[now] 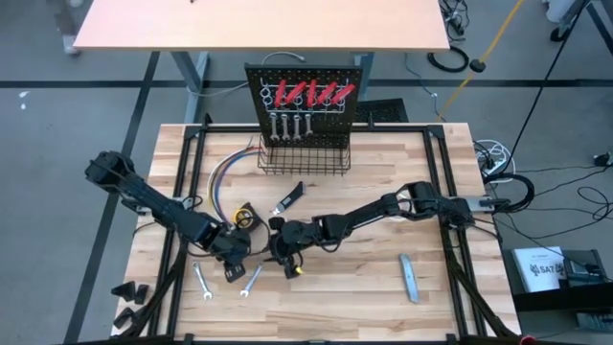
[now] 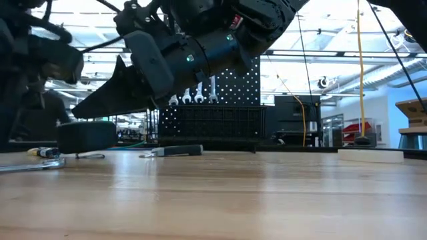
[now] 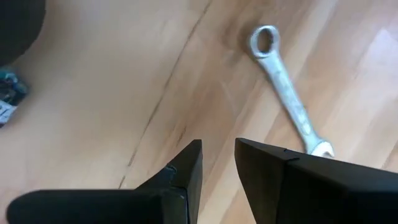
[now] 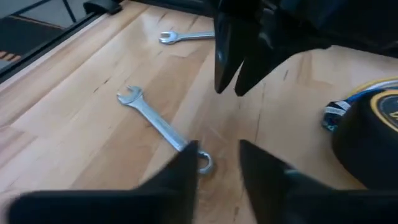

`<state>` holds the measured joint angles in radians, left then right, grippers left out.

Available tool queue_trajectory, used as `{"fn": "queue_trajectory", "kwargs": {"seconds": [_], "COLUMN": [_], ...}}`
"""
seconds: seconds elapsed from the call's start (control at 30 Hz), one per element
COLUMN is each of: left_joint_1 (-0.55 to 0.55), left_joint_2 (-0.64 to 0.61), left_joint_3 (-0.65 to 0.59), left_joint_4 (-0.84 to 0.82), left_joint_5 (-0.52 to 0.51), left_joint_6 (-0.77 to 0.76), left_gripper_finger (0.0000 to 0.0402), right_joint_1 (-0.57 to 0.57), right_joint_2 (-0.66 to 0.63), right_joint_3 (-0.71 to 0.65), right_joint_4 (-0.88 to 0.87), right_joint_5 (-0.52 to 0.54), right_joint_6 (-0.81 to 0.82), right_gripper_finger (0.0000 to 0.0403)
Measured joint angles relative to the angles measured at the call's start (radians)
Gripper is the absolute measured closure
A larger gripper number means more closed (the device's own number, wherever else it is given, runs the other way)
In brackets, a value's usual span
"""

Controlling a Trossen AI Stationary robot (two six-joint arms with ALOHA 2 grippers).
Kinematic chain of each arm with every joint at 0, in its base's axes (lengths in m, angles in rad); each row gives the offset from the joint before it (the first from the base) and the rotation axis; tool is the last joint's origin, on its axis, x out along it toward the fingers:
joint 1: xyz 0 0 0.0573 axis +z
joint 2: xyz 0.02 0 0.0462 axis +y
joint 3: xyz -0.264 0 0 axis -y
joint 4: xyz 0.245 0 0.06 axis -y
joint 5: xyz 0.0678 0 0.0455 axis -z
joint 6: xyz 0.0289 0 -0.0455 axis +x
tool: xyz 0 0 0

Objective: Hang tools onto peg board
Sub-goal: Hang the right wrench on the peg board

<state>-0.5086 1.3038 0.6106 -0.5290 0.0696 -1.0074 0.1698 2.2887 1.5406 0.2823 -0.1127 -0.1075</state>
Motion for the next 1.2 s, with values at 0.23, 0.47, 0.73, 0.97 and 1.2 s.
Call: {"fn": "queue_trajectory", "kwargs": {"seconds": [0.23, 0.47, 0.73, 0.97, 1.2], "left_joint_1": [-0.067, -0.115, -0.134, -0.134, -0.134], "left_joint_2": [-0.016, -0.016, -0.016, -0.016, -0.016], "left_joint_3": [0.0, 0.0, 0.0, 0.0, 0.001], "left_joint_4": [-0.002, 0.006, 0.046, 0.144, 0.164], "left_joint_5": [-0.022, -0.064, -0.11, -0.113, -0.113], "left_joint_6": [0.123, 0.104, 0.106, 0.124, 0.124], "left_gripper_finger": [0.0301, 0.0301, 0.0301, 0.0301, 0.0301], "right_joint_1": [-0.007, -0.023, -0.025, -0.025, -0.024], "right_joint_2": [0.058, 0.136, 0.15, 0.15, 0.149], "right_joint_3": [0.005, 0.029, 0.042, 0.042, 0.042], "right_joint_4": [0.168, 0.231, 0.21, 0.153, 0.131], "right_joint_5": [-0.1, -0.124, -0.126, -0.122, -0.091], "right_joint_6": [0.046, 0.096, 0.099, 0.1, 0.1], "right_gripper_finger": [0.0399, 0.0402, 0.0403, 0.0403, 0.0403]}}
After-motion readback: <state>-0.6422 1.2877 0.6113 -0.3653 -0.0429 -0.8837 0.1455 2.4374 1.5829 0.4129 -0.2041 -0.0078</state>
